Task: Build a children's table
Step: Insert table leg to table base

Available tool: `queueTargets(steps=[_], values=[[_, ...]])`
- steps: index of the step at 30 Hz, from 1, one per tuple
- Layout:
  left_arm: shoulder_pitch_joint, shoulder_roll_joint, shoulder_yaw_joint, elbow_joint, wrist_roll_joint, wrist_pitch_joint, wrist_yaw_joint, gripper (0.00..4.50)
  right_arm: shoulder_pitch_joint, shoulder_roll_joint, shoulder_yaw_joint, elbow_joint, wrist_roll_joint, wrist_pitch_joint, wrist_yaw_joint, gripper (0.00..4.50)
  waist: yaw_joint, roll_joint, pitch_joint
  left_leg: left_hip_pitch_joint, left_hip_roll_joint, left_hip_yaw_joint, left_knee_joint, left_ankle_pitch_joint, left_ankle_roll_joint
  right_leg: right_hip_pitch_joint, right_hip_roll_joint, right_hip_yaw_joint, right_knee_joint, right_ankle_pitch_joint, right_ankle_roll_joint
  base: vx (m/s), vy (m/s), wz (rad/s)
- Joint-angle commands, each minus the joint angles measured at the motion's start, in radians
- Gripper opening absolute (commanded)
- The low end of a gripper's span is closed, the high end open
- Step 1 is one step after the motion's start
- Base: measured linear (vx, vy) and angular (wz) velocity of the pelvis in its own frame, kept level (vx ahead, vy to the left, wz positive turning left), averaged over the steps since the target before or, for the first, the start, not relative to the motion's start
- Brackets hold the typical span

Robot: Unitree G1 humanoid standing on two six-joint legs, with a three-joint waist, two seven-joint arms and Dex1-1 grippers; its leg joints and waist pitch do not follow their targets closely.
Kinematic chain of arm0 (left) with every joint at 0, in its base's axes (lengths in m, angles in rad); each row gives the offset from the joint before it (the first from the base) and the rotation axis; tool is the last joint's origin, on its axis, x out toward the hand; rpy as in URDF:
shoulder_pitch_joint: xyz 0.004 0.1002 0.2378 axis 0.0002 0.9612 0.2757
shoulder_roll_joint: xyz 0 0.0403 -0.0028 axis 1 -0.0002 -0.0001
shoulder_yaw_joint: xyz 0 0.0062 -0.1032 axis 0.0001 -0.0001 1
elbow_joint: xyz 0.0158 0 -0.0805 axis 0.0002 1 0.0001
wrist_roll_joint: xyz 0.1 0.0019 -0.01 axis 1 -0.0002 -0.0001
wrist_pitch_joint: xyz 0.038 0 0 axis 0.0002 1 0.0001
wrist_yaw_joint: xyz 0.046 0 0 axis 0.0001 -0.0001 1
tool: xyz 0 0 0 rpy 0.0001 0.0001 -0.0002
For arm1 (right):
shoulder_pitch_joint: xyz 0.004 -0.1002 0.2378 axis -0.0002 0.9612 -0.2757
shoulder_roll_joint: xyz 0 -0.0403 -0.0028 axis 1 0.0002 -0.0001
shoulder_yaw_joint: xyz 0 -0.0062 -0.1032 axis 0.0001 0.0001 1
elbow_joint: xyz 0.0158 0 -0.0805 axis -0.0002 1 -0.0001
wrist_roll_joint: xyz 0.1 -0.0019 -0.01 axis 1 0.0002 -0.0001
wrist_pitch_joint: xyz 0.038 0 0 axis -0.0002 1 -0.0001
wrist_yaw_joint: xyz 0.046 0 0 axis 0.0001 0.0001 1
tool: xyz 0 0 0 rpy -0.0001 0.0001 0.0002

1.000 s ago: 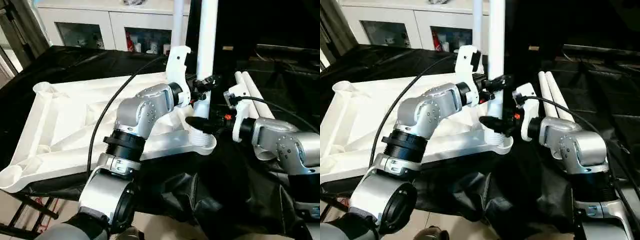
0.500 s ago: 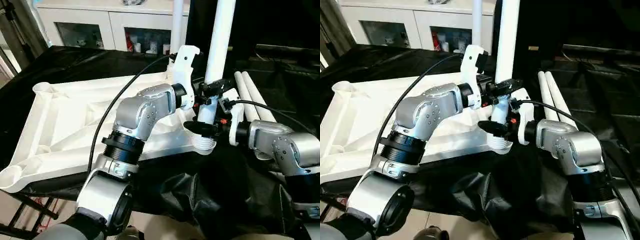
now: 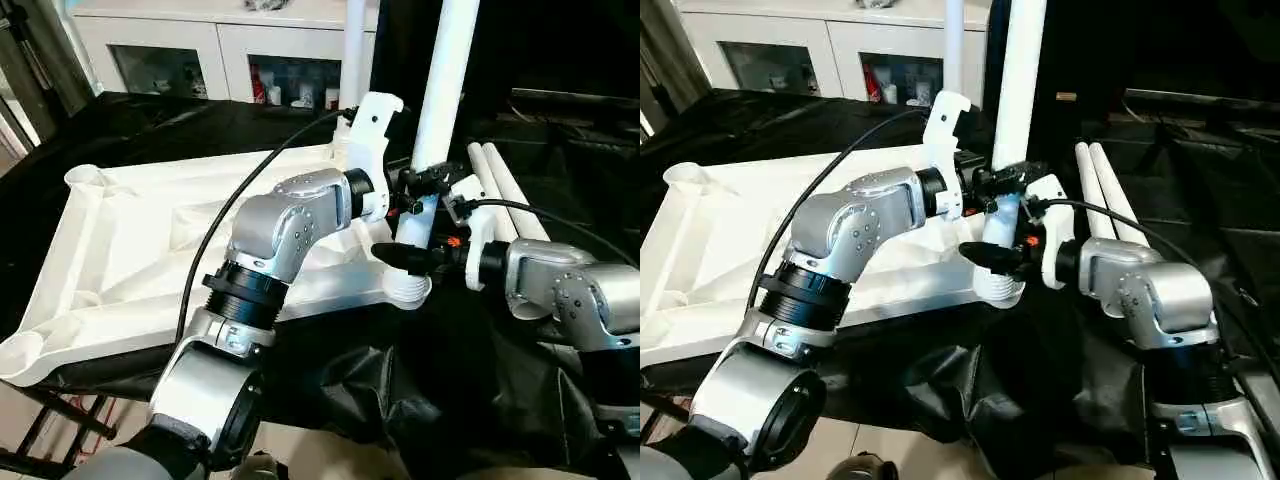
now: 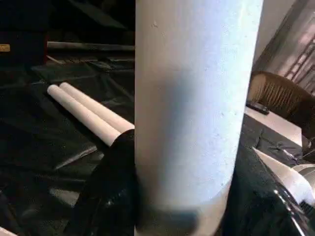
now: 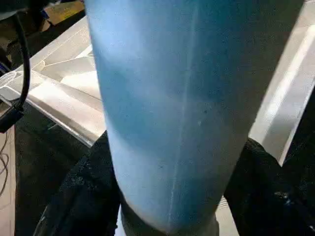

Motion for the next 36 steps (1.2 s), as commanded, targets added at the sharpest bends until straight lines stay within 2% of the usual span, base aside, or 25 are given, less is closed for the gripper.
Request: queueTargets(steps=[1,11,12,14,17,18,25,32,34,36], values=[[0.004,0.01,-0.013,-0.012,0.013,0.001,-0.011,1.88,-0.002,-0.017,-0.034,-0.033,0.013,0.014,0.002,2.83,0.005,-0.024,-0.09,0.011,0.046,-0.019,-0.053,-0.1,0.06,0.067,-0.075,0.041,-0.067,-0.24,-0.165,0.0,0.0,0.0],[0.008,0.014,-0.028,-0.024,0.006,0.008,-0.031,1.88,0.002,-0.02,-0.035,-0.035,0.022,0.022,0.007,2.83,0.005,-0.023,-0.091,0.012,0.047,-0.019,-0.053,-0.1,0.059,0.067,-0.075,0.041,-0.066,-0.239,-0.17,0.0,0.0,0.0],[0.009,0.014,-0.029,-0.026,0.005,0.009,-0.031,1.88,0.002,-0.019,-0.038,-0.034,0.023,0.024,0.005,2.53,0.005,-0.023,-0.091,0.011,0.046,-0.019,-0.053,-0.1,0.059,0.068,-0.075,0.041,-0.066,-0.239,-0.171,0.0,0.0,0.0],[0.009,0.014,-0.03,-0.027,0.004,0.01,-0.033,1.88,0.002,-0.018,-0.039,-0.033,0.024,0.026,0.005,2.53,0.005,-0.023,-0.091,0.012,0.047,-0.019,-0.053,-0.099,0.059,0.068,-0.076,0.041,-0.065,-0.236,-0.173,0.0,0.0,0.0],[0.009,0.014,-0.03,-0.027,0.004,0.01,-0.033,1.88,0.002,-0.018,-0.039,-0.033,0.024,0.026,0.005,2.28,0.005,-0.023,-0.091,0.012,0.047,-0.019,-0.052,-0.101,0.061,0.067,-0.075,0.041,-0.066,-0.236,-0.175,0.0,0.0,0.0],[0.009,0.015,-0.031,-0.028,0.003,0.011,-0.034,1.88,0.002,-0.017,-0.04,-0.033,0.023,0.028,0.006,2.06,0.006,-0.023,-0.091,0.012,0.046,-0.019,-0.052,-0.101,0.06,0.067,-0.075,0.041,-0.066,-0.239,-0.173,0.0,0.0,0.0],[0.01,0.018,-0.034,-0.032,-0.003,0.014,-0.042,1.88,-0.001,-0.003,-0.046,-0.021,0.026,0.018,-0.005,1.92,0.005,-0.025,-0.092,0.012,0.047,-0.019,-0.053,-0.098,0.057,0.068,-0.075,0.041,-0.065,-0.239,-0.17,0.0,0.0,0.0],[0.017,0.026,-0.036,-0.032,0.013,-0.018,-0.041,1.88,0.002,0.008,-0.055,-0.013,0.024,-0.002,-0.016,1.91,0.006,-0.021,-0.091,0.012,0.047,-0.02,-0.053,-0.103,0.054,0.067,-0.076,0.04,-0.066,-0.241,-0.169,0.0,0.0,0.0],[0.014,0.021,-0.019,-0.021,0.014,-0.037,-0.025,2.44,0.002,0.011,-0.059,-0.014,0.025,-0.007,-0.018,1.91,0.006,-0.019,-0.092,0.013,0.047,-0.019,-0.053,-0.106,0.052,0.067,-0.075,0.041,-0.065,-0.237,-0.168,0.0,0.0,0.0],[0.014,0.005,0.023,-0.023,-0.024,-0.053,-0.028,2.6,0.005,0.012,-0.062,-0.017,0.025,-0.011,-0.021,1.91,0.006,-0.02,-0.093,0.012,0.046,-0.019,-0.052,-0.1,0.054,0.068,-0.075,0.041,-0.063,-0.22,-0.175,0.0,0.0,0.0]])
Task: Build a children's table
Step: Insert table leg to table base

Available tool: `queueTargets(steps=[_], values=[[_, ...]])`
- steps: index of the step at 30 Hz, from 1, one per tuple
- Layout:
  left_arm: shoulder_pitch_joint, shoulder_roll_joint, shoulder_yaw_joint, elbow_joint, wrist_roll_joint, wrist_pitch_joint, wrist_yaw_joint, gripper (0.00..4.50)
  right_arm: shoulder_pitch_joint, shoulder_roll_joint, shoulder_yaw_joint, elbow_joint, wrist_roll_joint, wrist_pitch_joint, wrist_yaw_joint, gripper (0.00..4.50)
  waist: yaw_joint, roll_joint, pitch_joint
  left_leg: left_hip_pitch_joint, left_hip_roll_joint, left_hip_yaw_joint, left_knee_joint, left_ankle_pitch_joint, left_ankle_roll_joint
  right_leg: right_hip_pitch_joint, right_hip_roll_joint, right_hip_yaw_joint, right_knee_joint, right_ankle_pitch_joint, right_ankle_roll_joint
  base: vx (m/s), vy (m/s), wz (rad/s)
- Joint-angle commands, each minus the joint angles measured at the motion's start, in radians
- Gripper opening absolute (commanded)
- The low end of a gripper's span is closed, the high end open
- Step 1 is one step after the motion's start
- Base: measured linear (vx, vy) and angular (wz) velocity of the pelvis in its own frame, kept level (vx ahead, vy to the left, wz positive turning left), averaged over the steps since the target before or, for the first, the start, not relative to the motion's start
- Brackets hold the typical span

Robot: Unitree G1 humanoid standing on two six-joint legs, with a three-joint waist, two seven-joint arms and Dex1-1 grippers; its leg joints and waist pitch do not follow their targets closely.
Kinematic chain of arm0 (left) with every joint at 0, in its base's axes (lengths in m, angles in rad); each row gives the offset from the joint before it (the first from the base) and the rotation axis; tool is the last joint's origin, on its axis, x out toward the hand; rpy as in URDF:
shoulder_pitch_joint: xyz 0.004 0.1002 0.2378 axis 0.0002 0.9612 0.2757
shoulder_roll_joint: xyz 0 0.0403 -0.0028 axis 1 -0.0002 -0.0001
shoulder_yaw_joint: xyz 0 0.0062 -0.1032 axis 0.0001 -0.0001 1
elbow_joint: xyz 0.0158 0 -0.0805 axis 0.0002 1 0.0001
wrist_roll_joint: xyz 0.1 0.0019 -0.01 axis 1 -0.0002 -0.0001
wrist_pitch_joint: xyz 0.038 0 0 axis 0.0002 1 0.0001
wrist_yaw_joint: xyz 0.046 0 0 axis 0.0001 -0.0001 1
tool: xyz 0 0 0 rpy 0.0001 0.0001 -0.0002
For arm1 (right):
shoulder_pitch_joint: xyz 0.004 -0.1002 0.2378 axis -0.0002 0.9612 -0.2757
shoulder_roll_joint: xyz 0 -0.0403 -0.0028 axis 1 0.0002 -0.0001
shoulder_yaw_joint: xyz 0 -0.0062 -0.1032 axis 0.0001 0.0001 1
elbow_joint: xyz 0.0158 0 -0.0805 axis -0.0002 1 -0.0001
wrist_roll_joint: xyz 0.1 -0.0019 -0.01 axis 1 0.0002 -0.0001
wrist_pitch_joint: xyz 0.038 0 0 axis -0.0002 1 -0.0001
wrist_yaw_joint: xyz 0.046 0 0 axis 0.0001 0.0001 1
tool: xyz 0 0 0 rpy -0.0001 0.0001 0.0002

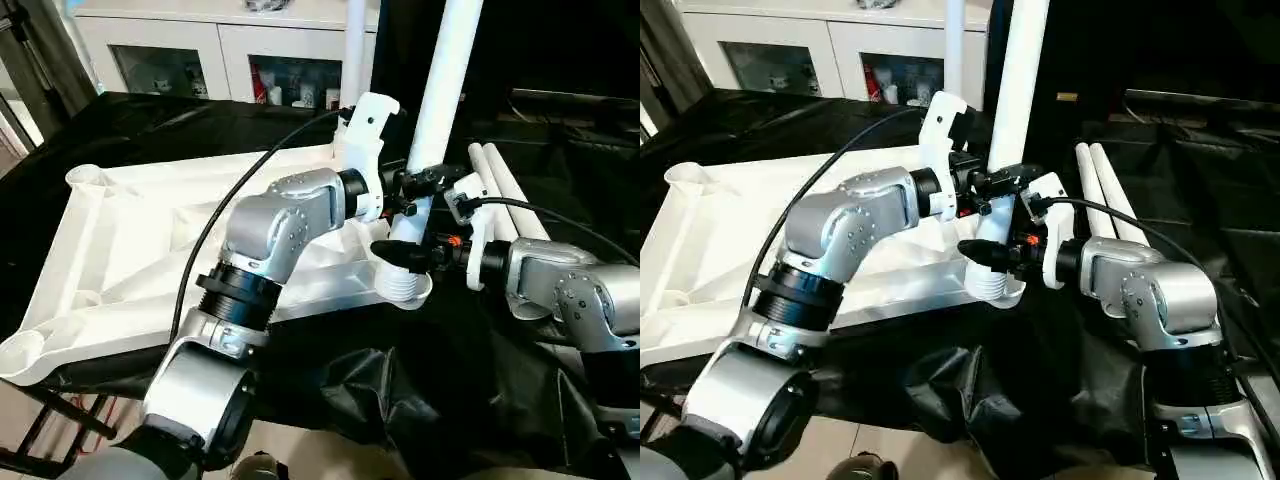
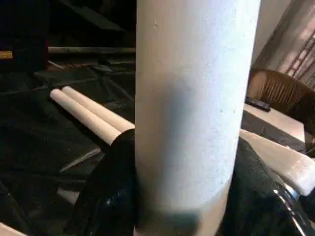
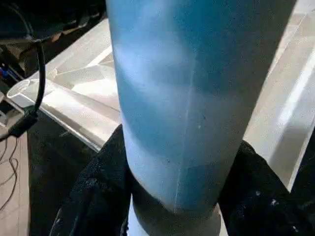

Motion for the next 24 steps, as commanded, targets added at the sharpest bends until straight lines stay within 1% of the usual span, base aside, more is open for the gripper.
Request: queueTargets(steps=[1,2,3,4,5,6,8,9,12,13,14,15,16,17,18,19,20,21,22,23,24], values=[[0.004,-0.009,0.032,-0.021,-0.024,-0.04,-0.008,2.6,-0.001,-0.003,-0.042,-0.001,0.0,-0.011,-0.019,1.91,0.005,-0.021,-0.092,0.01,0.045,-0.019,-0.053,-0.1,0.056,0.069,-0.076,0.04,-0.064,-0.222,-0.176,0.0,0.0,0.0],[0.006,-0.015,0.039,-0.027,-0.022,-0.072,-0.001,2.6,0.001,-0.002,-0.045,-0.002,0.001,-0.012,-0.02,1.91,0.005,-0.021,-0.092,0.011,0.046,-0.019,-0.053,-0.102,0.057,0.069,-0.076,0.04,-0.066,-0.226,-0.176,0.0,0.0,0.0],[0.009,-0.027,0.053,-0.032,-0.024,-0.144,-0.009,2.61,0.003,0.002,-0.05,-0.004,0.003,-0.017,-0.023,1.91,0.005,-0.021,-0.092,0.011,0.047,-0.019,-0.053,-0.102,0.057,0.068,-0.075,0.04,-0.066,-0.228,-0.175,0.0,0.0,0.0],[0.01,-0.038,0.066,-0.036,-0.026,-0.212,-0.017,2.62,0.005,0.006,-0.054,-0.005,0.005,-0.022,-0.025,1.91,0.006,-0.023,-0.091,0.01,0.046,-0.019,-0.053,-0.105,0.061,0.069,-0.076,0.04,-0.071,-0.237,-0.172,0.0,0.0,0.0],[0.011,-0.052,0.084,-0.039,-0.034,-0.275,-0.021,2.62,0.006,0.01,-0.058,-0.006,0.006,-0.025,-0.028,1.9,0.006,-0.024,-0.092,0.01,0.046,-0.019,-0.053,-0.106,0.059,0.07,-0.077,0.04,-0.07,-0.236,-0.171,0.0,0.0,0.0],[0.008,-0.074,0.122,-0.039,-0.057,-0.302,0.004,2.62,0.008,0.016,-0.065,-0.007,0.009,-0.029,-0.032,1.89,0.006,-0.024,-0.093,0.008,0.046,-0.019,-0.052,-0.106,0.059,0.072,-0.077,0.039,-0.068,-0.23,-0.174,0.0,0.0,0.0],[-0.008,-0.1,0.188,-0.032,-0.118,-0.32,0.021,2.62,0.013,0.031,-0.075,-0.011,0.014,-0.037,-0.047,1.89,0.005,-0.025,-0.093,0.008,0.047,-0.02,-0.053,-0.11,0.06,0.07,-0.079,0.038,-0.065,-0.228,-0.18,0.0,0.0,0.0],[-0.013,-0.102,0.2,-0.028,-0.125,-0.325,0.031,2.62,0.016,0.034,-0.077,-0.013,0.014,-0.039,-0.052,1.89,0.003,-0.023,-0.092,0.008,0.045,-0.019,-0.052,-0.112,0.061,0.069,-0.077,0.038,-0.065,-0.231,-0.181,0.0,0.0,0.0],[-0.02,-0.099,0.221,-0.017,-0.128,-0.333,0.046,2.62,0.022,0.044,-0.082,-0.014,0.008,-0.056,-0.065,1.89,0.001,-0.02,-0.09,0.013,0.045,-0.018,-0.053,-0.129,0.056,0.065,-0.073,0.037,-0.073,-0.287,-0.155,0.0,0.0,0.0],[-0.014,-0.061,0.186,0.003,-0.068,-0.354,0.041,2.62,0.028,0.051,-0.095,-0.006,-0.014,-0.094,-0.093,1.89,0.002,-0.016,-0.09,0.014,0.048,-0.02,-0.055,-0.131,0.051,0.062,-0.073,0.038,-0.073,-0.287,-0.148,0.0,0.0,0.0],[-0.012,-0.051,0.174,0.007,-0.051,-0.362,0.038,2.62,0.03,0.051,-0.096,-0.003,-0.02,-0.104,-0.099,1.89,0.001,-0.016,-0.09,0.014,0.049,-0.023,-0.058,-0.135,0.049,0.059,-0.071,0.038,-0.075,-0.29,-0.135,0.0,0.0,0.0],[0.018,0.024,0.071,0.043,0.075,-0.419,0.0,2.62,0.034,0.053,-0.11,0.018,-0.068,-0.165,-0.148,1.89,0.001,-0.012,-0.09,0.019,0.05,-0.024,-0.061,-0.15,0.034,0.053,-0.07,0.04,-0.076,-0.308,-0.102,0.0,0.0,0.0],[0.018,0.024,0.071,0.043,0.075,-0.419,0.0,2.62,0.034,0.053,-0.11,0.018,-0.068,-0.165,-0.148,1.89,0.001,-0.012,-0.09,0.019,0.05,-0.024,-0.061,-0.15,0.034,0.053,-0.07,0.04,-0.076,-0.308,-0.102,0.0,0.0,0.0],[0.049,0.078,-0.001,0.071,0.158,-0.458,-0.025,2.62,0.041,0.039,-0.102,0.038,-0.125,-0.217,-0.184,1.89,-0.004,-0.012,-0.089,0.021,0.049,-0.022,-0.064,-0.16,0.016,0.056,-0.07,0.042,-0.076,-0.316,-0.091,0.0,0.0,0.0],[0.069,0.105,-0.031,0.084,0.195,-0.474,-0.031,2.62,0.047,0.033,-0.1,0.049,-0.153,-0.244,-0.203,1.89,-0.002,-0.011,-0.089,0.019,0.049,-0.025,-0.065,-0.161,0.009,0.056,-0.073,0.041,-0.076,-0.318,-0.087,0.0,0.0,0.0],[0.069,0.105,-0.031,0.084,0.195,-0.474,-0.031,2.62,0.047,0.033,-0.1,0.049,-0.153,-0.244,-0.203,1.89,-0.005,-0.011,-0.089,0.018,0.048,-0.023,-0.065,-0.162,-0.001,0.057,-0.071,0.043,-0.075,-0.31,-0.082,0.0,0.0,0.0],[0.104,0.147,-0.076,0.104,0.248,-0.502,-0.049,2.62,0.061,0.028,-0.105,0.059,-0.176,-0.274,-0.23,1.89,-0.004,-0.01,-0.091,0.018,0.048,-0.024,-0.065,-0.159,-0.004,0.058,-0.074,0.044,-0.072,-0.296,-0.082,0.0,0.0,0.0],[0.104,0.147,-0.076,0.104,0.248,-0.502,-0.049,2.62,0.061,0.028,-0.105,0.059,-0.176,-0.274,-0.23,1.89,-0.007,-0.01,-0.091,0.017,0.046,-0.022,-0.065,-0.16,-0.003,0.059,-0.071,0.043,-0.072,-0.291,-0.087,0.0,0.0,0.0],[0.128,0.174,-0.11,0.108,0.272,-0.502,-0.078,2.62,0.074,0.03,-0.109,0.058,-0.184,-0.29,-0.245,1.89,-0.007,-0.011,-0.093,0.019,0.045,-0.021,-0.064,-0.158,-0.003,0.06,-0.071,0.043,-0.071,-0.279,-0.094,0.0,0.0,0.0],[0.135,0.183,-0.123,0.108,0.277,-0.502,-0.097,2.62,0.077,0.031,-0.108,0.057,-0.188,-0.295,-0.25,1.89,-0.008,-0.012,-0.094,0.016,0.047,-0.022,-0.065,-0.148,0.003,0.061,-0.074,0.043,-0.067,-0.257,-0.108,0.0,0.0,0.0],[0.146,0.194,-0.142,0.108,0.282,-0.502,-0.128,2.62,0.083,0.032,-0.105,0.055,-0.195,-0.302,-0.257,1.89,-0.008,-0.011,-0.095,0.017,0.049,-0.022,-0.063,-0.139,0.008,0.06,-0.075,0.044,-0.063,-0.235,-0.124,0.0,0.0,0.0]])
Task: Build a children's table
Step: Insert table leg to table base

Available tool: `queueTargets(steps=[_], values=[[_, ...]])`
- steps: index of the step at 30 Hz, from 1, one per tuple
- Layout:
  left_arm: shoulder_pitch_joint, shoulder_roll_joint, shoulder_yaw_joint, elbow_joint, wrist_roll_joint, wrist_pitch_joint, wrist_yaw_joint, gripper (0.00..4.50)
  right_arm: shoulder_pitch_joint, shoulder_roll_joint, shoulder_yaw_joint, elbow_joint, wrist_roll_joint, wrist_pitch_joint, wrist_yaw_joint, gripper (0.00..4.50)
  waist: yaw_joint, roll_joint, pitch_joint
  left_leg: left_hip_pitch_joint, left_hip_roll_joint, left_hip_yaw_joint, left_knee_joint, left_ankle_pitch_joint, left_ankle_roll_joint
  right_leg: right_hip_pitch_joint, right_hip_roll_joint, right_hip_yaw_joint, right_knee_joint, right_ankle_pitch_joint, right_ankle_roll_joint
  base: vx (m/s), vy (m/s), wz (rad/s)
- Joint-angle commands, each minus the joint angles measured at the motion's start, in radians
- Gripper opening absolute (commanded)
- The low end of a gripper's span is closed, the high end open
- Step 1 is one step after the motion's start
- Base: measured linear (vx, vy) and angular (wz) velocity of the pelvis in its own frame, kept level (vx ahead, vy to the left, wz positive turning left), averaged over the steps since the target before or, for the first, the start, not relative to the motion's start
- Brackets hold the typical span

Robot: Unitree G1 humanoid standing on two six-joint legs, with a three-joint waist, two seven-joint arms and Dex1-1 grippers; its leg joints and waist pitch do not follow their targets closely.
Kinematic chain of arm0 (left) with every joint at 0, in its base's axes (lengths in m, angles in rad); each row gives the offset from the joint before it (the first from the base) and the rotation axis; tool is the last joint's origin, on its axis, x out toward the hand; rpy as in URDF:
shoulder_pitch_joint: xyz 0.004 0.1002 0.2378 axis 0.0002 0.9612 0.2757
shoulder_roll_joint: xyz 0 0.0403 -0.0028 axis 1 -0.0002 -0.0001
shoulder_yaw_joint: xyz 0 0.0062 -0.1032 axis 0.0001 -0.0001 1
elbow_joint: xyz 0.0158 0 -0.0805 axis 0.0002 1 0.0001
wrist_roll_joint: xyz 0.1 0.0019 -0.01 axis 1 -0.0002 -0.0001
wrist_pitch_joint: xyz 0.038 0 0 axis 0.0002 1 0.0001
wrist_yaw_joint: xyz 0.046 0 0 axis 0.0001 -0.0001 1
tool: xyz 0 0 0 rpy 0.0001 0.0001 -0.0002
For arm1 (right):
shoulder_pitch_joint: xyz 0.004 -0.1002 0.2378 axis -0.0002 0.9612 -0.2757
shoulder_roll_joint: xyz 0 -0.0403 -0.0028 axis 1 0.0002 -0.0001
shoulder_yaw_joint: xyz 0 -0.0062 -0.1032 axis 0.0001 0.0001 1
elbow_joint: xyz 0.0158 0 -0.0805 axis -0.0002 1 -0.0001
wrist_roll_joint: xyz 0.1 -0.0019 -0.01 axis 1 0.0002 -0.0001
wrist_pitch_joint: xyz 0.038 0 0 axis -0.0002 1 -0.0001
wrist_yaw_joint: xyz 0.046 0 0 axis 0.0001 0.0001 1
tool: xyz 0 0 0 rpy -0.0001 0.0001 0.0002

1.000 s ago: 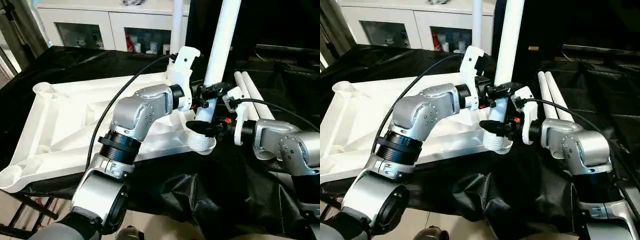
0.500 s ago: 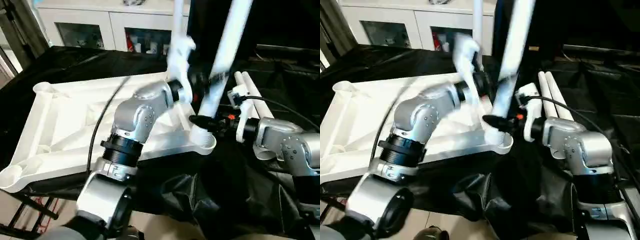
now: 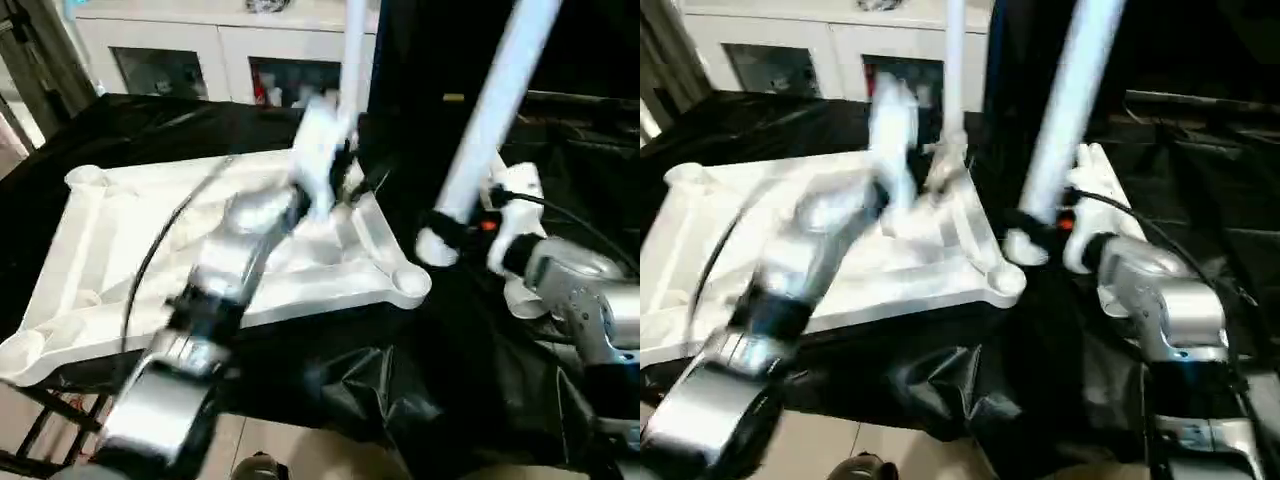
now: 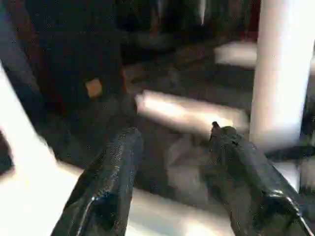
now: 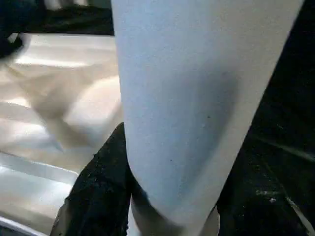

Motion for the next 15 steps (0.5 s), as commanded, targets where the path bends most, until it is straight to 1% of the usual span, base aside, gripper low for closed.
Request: queueTargets(steps=[1,2,3,4,5,6,7,8,9,10,12,14,15], values=[[0.004,0.026,-0.071,0.0,0.027,-0.007,-0.104,2.62,0.008,0.008,0.002,-0.014,-0.02,-0.042,-0.018,1.89,-0.001,-0.013,-0.093,0.017,0.048,-0.02,-0.063,-0.14,0.014,0.06,-0.074,0.044,-0.064,-0.228,-0.14,0.0,0.0,0.0],[0.008,0.03,-0.079,0.003,0.03,-0.007,-0.116,2.62,0.01,0.009,0.003,-0.015,-0.022,-0.046,-0.02,1.89,0.001,-0.014,-0.093,0.018,0.049,-0.02,-0.063,-0.138,0.02,0.059,-0.077,0.044,-0.063,-0.226,-0.153,0.0,0.0,0.0],[0.014,0.038,-0.098,0.012,0.037,-0.008,-0.142,2.62,0.016,0.012,0.007,-0.016,-0.026,-0.055,-0.021,1.89,-0.001,-0.013,-0.091,0.018,0.049,-0.018,-0.063,-0.151,0.022,0.058,-0.077,0.044,-0.065,-0.237,-0.159,0.0,0.0,0.0],[0.021,0.046,-0.115,0.026,0.046,-0.017,-0.164,2.62,0.021,0.016,0.011,-0.019,-0.032,-0.068,-0.026,1.89,-0.001,-0.011,-0.089,0.019,0.049,-0.019,-0.064,-0.168,0.022,0.057,-0.078,0.044,-0.069,-0.26,-0.159,0.0,0.0,0.0],[0.026,0.053,-0.137,0.054,0.063,-0.031,-0.182,2.62,0.028,0.026,0.013,-0.023,-0.036,-0.075,-0.033,1.89,-0.003,-0.011,-0.088,0.018,0.05,-0.018,-0.064,-0.176,0.019,0.058,-0.078,0.044,-0.069,-0.268,-0.159,0.0,0.0,0.0],[0.03,0.058,-0.154,0.085,0.08,-0.049,-0.195,2.62,0.036,0.037,0.014,-0.027,-0.042,-0.087,-0.041,1.89,-0.003,-0.011,-0.086,0.02,0.048,-0.019,-0.067,-0.192,0.014,0.056,-0.078,0.045,-0.074,-0.3,-0.144,0.0,0.0,0.0],[0.034,0.061,-0.165,0.105,0.09,-0.057,-0.206,2.62,0.042,0.045,0.015,-0.03,-0.045,-0.096,-0.046,1.89,-0.004,-0.009,-0.085,0.02,0.048,-0.019,-0.068,-0.201,0.011,0.056,-0.077,0.045,-0.076,-0.312,-0.14,0.0,0.0,0.0],[0.034,0.061,-0.165,0.105,0.09,-0.057,-0.206,2.62,0.042,0.045,0.015,-0.03,-0.045,-0.096,-0.046,1.89,-0.005,-0.01,-0.086,0.021,0.048,-0.02,-0.069,-0.207,0.009,0.057,-0.077,0.044,-0.076,-0.318,-0.137,0.0,0.0,0.0],[0.039,0.063,-0.172,0.118,0.097,-0.06,-0.222,2.62,0.05,0.053,0.017,-0.034,-0.046,-0.102,-0.049,1.89,-0.006,-0.008,-0.088,0.02,0.049,-0.022,-0.069,-0.205,0.005,0.06,-0.08,0.044,-0.074,-0.311,-0.14,0.0,0.0,0.0],[0.045,0.066,-0.181,0.123,0.101,-0.049,-0.239,2.62,0.059,0.058,0.021,-0.042,-0.048,-0.106,-0.049,1.89,-0.006,-0.004,-0.088,0.022,0.051,-0.022,-0.069,-0.208,0.003,0.058,-0.079,0.045,-0.074,-0.3,-0.144,0.0,0.0,0.0],[0.055,0.075,-0.203,0.13,0.114,-0.045,-0.258,2.62,0.076,0.065,0.029,-0.056,-0.048,-0.112,-0.047,1.89,-0.007,-0.005,-0.088,0.023,0.052,-0.022,-0.07,-0.217,0.003,0.058,-0.079,0.045,-0.072,-0.288,-0.154,0.0,0.0,0.0],[0.055,0.075,-0.209,0.142,0.125,-0.051,-0.25,2.25,0.079,0.067,0.03,-0.057,-0.046,-0.112,-0.044,1.89,-0.009,-0.004,-0.087,0.022,0.053,-0.023,-0.071,-0.221,0.005,0.058,-0.078,0.046,-0.071,-0.272,-0.162,0.0,0.0,0.0],[0.053,0.073,-0.212,0.155,0.136,-0.058,-0.238,2.25,0.081,0.068,0.03,-0.058,-0.045,-0.113,-0.041,1.89,-0.01,-0.005,-0.087,0.023,0.052,-0.023,-0.071,-0.225,0.004,0.058,-0.079,0.045,-0.071,-0.274,-0.164,0.0,0.0,0.0]])
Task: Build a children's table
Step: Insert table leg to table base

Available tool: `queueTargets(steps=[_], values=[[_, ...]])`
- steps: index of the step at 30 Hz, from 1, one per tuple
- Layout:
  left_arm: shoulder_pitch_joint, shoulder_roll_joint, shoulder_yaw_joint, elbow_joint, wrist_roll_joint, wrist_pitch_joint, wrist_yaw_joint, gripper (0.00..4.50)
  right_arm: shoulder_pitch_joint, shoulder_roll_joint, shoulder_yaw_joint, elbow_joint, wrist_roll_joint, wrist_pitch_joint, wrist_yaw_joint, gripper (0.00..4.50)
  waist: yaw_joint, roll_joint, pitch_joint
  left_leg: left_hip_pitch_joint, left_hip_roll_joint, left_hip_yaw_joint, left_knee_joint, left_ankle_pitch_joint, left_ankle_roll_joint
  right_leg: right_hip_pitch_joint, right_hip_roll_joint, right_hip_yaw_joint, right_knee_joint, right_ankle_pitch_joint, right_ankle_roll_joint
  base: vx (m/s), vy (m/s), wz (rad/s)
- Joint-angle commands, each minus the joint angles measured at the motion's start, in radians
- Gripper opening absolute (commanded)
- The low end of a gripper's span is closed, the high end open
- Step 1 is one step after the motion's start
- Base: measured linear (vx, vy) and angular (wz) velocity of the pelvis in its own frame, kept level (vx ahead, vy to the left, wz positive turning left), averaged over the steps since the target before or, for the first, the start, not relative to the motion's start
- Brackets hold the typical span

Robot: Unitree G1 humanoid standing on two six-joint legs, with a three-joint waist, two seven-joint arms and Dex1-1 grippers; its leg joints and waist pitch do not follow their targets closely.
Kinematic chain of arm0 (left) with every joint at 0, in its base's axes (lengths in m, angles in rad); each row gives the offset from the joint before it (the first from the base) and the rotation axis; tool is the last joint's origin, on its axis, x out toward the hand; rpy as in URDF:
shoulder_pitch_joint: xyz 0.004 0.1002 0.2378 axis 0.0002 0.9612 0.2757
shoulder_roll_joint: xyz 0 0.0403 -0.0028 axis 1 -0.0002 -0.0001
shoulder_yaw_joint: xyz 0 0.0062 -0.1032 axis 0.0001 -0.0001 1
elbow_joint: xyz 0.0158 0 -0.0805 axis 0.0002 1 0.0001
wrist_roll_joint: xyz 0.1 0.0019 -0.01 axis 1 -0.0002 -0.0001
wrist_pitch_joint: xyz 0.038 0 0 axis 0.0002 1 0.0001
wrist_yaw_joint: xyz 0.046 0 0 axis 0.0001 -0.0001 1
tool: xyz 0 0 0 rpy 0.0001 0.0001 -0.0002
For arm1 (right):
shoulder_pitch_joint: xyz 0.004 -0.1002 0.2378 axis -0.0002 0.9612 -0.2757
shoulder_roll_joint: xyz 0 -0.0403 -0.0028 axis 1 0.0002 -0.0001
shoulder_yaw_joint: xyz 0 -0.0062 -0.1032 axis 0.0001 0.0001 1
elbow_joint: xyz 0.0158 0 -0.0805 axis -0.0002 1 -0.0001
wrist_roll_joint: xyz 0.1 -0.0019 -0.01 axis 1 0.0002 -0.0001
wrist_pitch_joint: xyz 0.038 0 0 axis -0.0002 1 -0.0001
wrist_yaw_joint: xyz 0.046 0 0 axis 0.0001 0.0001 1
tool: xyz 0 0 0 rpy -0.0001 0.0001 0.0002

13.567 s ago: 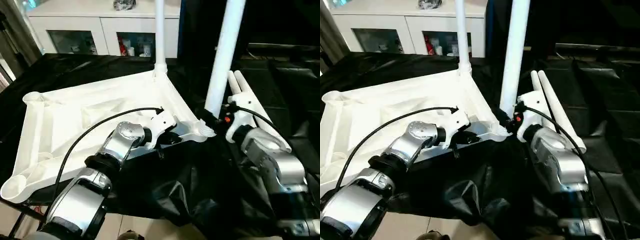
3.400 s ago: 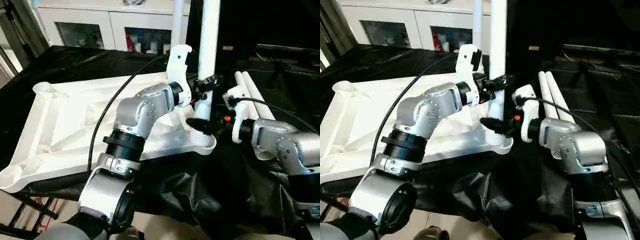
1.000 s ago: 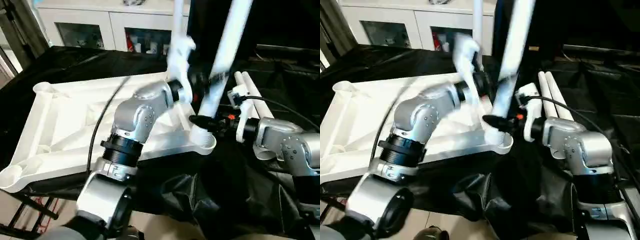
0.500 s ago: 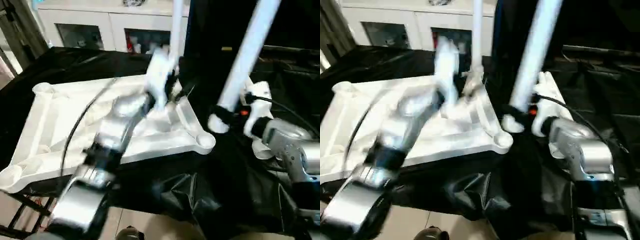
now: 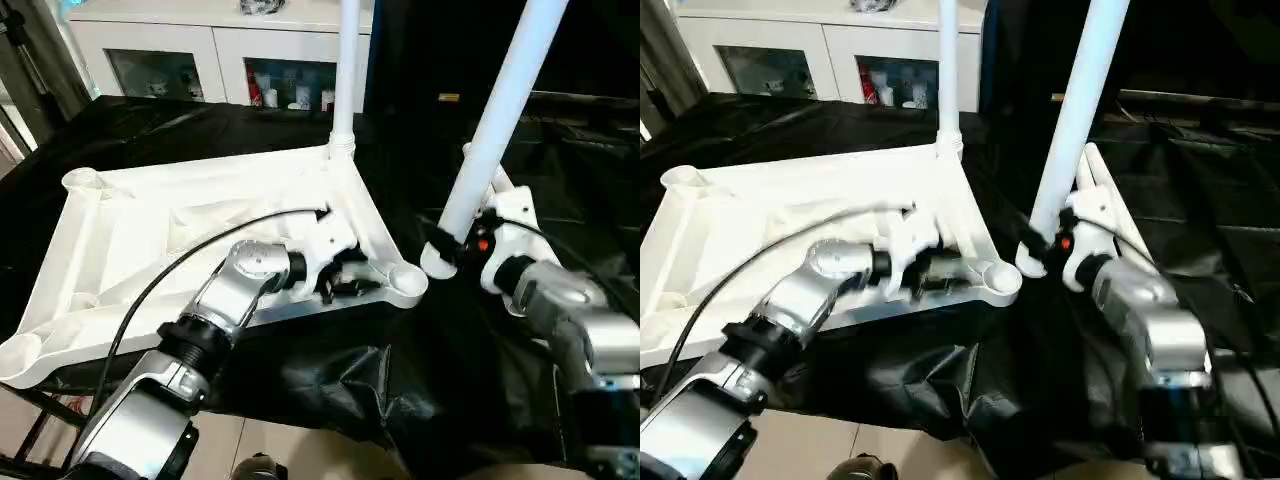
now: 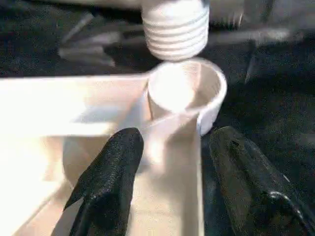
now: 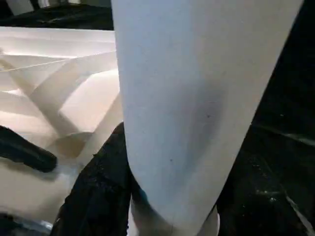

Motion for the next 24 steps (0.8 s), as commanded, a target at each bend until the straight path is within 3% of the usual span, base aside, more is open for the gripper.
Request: queueTargets(steps=[1,4,11,17,24], values=[[-0.005,0.0,-0.016,0.029,0.032,-0.015,0.019,2.25,0.002,-0.002,0.0,-0.027,0.0,-0.019,0.002,1.89,-0.003,-0.006,-0.086,0.02,0.052,-0.023,-0.071,-0.227,0.004,0.057,-0.079,0.045,-0.073,-0.278,-0.164,0.0,0.0,0.0],[-0.01,-0.001,-0.023,0.052,0.043,-0.015,0.008,1.83,0.004,0.001,0.002,-0.027,-0.007,-0.022,0.006,1.89,-0.004,-0.007,-0.085,0.02,0.051,-0.023,-0.07,-0.228,0.005,0.058,-0.08,0.045,-0.074,-0.294,-0.161,0.0,0.0,0.0],[-0.012,0.001,-0.032,0.076,0.066,-0.014,0.001,1.34,0.007,0.002,0.009,-0.029,-0.011,-0.026,0.014,1.89,-0.009,-0.008,-0.084,0.021,0.052,-0.024,-0.072,-0.232,0.007,0.059,-0.082,0.045,-0.074,-0.295,-0.169,0.0,0.0,0.0],[-0.015,-0.003,-0.024,0.084,0.066,-0.015,-0.007,0.87,0.005,0.005,0.02,-0.013,-0.013,-0.033,0.031,1.89,-0.012,-0.008,-0.081,0.023,0.052,-0.025,-0.074,-0.258,0.004,0.057,-0.082,0.044,-0.082,-0.357,-0.153,0.0,0.0,0.0],[-0.014,0.01,-0.031,0.09,0.083,-0.005,-0.026,0.23,-0.024,0.024,0.05,0.061,-0.018,-0.057,0.066,1.89,-0.014,-0.006,-0.081,0.023,0.052,-0.026,-0.075,-0.275,0.002,0.056,-0.084,0.044,-0.085,-0.366,-0.155,0.0,0.0,0.0]])
